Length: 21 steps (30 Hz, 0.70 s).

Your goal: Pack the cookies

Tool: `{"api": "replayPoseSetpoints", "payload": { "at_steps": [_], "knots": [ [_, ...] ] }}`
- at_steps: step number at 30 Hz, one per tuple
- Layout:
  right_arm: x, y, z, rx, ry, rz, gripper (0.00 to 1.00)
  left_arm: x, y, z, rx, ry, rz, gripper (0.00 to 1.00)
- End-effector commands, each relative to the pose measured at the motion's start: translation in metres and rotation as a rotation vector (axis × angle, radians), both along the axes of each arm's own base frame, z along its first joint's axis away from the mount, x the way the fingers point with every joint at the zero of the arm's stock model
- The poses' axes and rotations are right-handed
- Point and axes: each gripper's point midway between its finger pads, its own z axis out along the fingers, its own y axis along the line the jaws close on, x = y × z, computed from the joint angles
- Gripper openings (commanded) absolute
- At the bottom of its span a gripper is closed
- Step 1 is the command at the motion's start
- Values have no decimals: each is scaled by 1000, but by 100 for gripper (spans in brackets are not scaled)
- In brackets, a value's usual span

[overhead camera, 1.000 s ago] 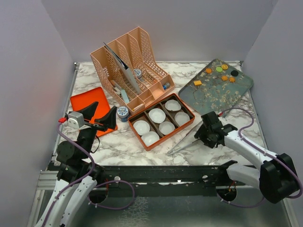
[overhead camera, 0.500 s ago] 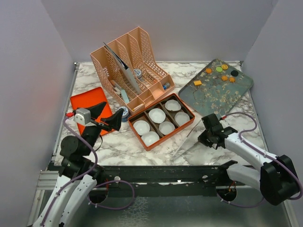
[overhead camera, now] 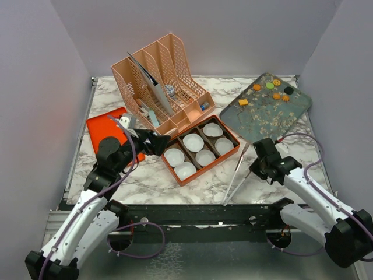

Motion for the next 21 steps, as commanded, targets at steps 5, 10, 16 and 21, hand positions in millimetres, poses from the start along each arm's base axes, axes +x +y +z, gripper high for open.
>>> {"api": "replayPoseSetpoints", "payload": {
  "at_steps": [5,10,16,21],
  "knots": [
    [29,-3,48,-126,-129,165,0,0,-50,-21,-106,231,-224,99],
    [52,13,74,-119,-231,282,0,6,-69,-35,-123,310,-277,98],
    [70,34,95,-92,-291,391,0,5,-115,-47,-124,347,-321,97],
    [80,52,103,-58,-313,476,0,0,-161,-56,-86,349,-354,93]
  ]
}}
